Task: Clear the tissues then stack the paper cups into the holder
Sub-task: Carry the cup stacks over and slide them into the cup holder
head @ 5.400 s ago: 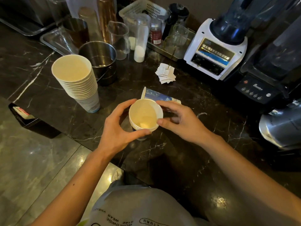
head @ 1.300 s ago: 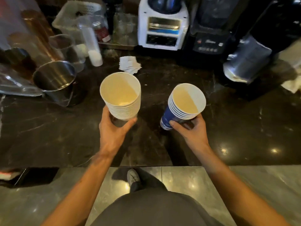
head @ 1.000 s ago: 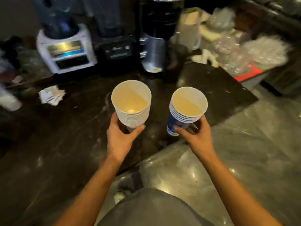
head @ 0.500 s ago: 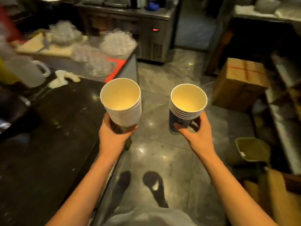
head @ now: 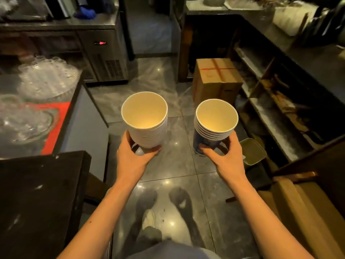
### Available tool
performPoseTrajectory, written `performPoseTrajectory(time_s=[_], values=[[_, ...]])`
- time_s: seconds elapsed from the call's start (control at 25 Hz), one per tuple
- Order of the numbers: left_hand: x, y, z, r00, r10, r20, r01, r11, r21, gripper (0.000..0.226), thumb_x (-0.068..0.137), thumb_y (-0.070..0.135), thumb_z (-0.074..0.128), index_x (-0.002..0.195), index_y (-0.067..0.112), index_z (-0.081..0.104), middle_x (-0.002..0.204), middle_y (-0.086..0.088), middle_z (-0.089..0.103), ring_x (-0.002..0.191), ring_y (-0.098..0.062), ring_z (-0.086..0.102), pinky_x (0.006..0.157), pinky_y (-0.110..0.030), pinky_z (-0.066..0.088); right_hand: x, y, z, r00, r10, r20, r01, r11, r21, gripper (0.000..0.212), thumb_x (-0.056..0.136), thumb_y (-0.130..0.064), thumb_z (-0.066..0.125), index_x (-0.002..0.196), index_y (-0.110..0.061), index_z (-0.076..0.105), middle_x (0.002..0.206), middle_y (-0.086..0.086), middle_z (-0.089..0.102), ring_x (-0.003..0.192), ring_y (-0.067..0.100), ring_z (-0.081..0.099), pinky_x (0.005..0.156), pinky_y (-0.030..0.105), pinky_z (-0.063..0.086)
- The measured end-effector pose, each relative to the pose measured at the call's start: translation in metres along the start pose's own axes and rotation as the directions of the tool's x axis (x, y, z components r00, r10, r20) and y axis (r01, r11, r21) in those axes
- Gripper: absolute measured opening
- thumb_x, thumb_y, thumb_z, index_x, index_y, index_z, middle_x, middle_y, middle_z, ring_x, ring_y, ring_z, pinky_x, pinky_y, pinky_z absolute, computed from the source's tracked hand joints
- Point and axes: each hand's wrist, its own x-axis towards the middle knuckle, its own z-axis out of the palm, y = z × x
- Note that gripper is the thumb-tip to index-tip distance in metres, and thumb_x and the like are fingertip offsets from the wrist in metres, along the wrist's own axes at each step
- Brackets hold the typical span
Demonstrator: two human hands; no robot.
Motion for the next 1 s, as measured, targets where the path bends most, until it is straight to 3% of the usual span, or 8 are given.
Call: performPoseTrajectory(time_s=[0.08,0.2,0.32,0.44,0.6,0.76,0.88,1.0], values=[[0.038,0.0,0.0,0.999,0.008,0.054,-0.009,1.0,0.006,0.084,0.059,0.037,0.089,0.132,0.026,0.048,0.121,0.022,0.058,0.111,0.011,0.055,0.088,-0.005,0.047,0.024,-0.002,0.014,0.998,0.044,-0.04,-0.044,0.999,0.009,0.078,0.073,-0.031,0.084,0.14,-0.028,0.043,0.128,-0.034,0.052,0.119,-0.012,0.049,0.089,0.004,0.042],[0.099,-0.005,0.003,0.995,0.022,0.096,-0.023,1.0,0.014,0.089,0.062,0.025,0.091,0.138,0.019,0.046,0.131,0.008,0.059,0.118,-0.005,0.057,0.099,-0.019,0.049,0.066,0.0,0.033,0.99,0.031,-0.141,-0.039,0.998,-0.054,0.08,0.072,-0.036,0.084,0.14,-0.025,0.044,0.133,-0.021,0.054,0.12,-0.01,0.049,0.09,0.004,0.041],[0.15,-0.015,0.016,0.983,0.009,0.183,-0.007,1.0,-0.013,0.09,0.064,0.027,0.09,0.14,0.02,0.045,0.135,0.004,0.059,0.124,-0.011,0.057,0.104,-0.028,0.047,0.105,0.009,0.049,0.981,0.081,-0.175,-0.089,0.995,-0.042,0.08,0.074,-0.038,0.084,0.141,-0.031,0.041,0.129,-0.036,0.049,0.121,-0.013,0.047,0.089,0.003,0.042],[0.2,-0.023,0.047,0.972,-0.017,0.236,0.026,0.999,-0.034,0.085,0.062,0.031,0.09,0.135,0.021,0.048,0.131,0.007,0.061,0.12,-0.009,0.058,0.101,-0.025,0.048,0.145,0.02,0.049,0.967,0.082,-0.24,-0.104,0.991,-0.082,0.083,0.07,-0.051,0.08,0.14,-0.033,0.041,0.127,-0.04,0.048,0.121,-0.011,0.048,0.089,0.006,0.042],[0.269,-0.032,0.112,0.932,0.028,0.362,-0.009,0.999,-0.052,0.081,0.063,0.033,0.091,0.131,0.025,0.048,0.123,0.019,0.06,0.112,0.008,0.058,0.093,-0.009,0.046,0.209,0.053,0.03,0.942,0.144,-0.304,-0.17,0.983,-0.062,0.084,0.068,-0.054,0.08,0.14,-0.037,0.039,0.124,-0.048,0.045,0.118,-0.019,0.045,0.086,0.0,0.04],[0.339,-0.027,0.204,0.913,0.082,0.4,-0.063,0.996,-0.061,0.084,0.065,0.028,0.09,0.137,0.017,0.047,0.13,0.004,0.061,0.12,-0.005,0.058,0.098,-0.017,0.049,0.289,0.091,-0.015,0.918,0.155,-0.365,-0.19,0.98,-0.06,0.091,0.067,-0.05,0.083,0.143,-0.027,0.04,0.13,-0.031,0.048,0.111,-0.026,0.044,0.084,-0.002,0.039],[0.391,-0.008,0.275,0.89,0.099,0.445,-0.071,0.994,-0.078,0.087,0.063,0.028,0.091,0.138,0.021,0.048,0.13,0.011,0.062,0.119,0.001,0.058,0.098,-0.017,0.049,0.351,0.105,-0.061,0.896,0.169,-0.411,-0.206,0.977,-0.047,0.088,0.07,-0.035,0.087,0.145,-0.024,0.04,0.134,-0.022,0.052,0.116,-0.018,0.048,0.088,0.003,0.043],[0.445,0.007,0.343,0.859,0.125,0.496,-0.088,0.991,-0.096,0.087,0.062,0.03,0.092,0.138,0.024,0.048,0.13,0.013,0.062,0.119,0.001,0.058,0.098,-0.022,0.051,0.414,0.117,-0.099,0.865,0.205,-0.459,-0.254,0.966,-0.045,0.092,0.068,-0.039,0.087,0.145,-0.03,0.038,0.138,-0.019,0.051,0.119,-0.009,0.051,0.09,0.011,0.048]])
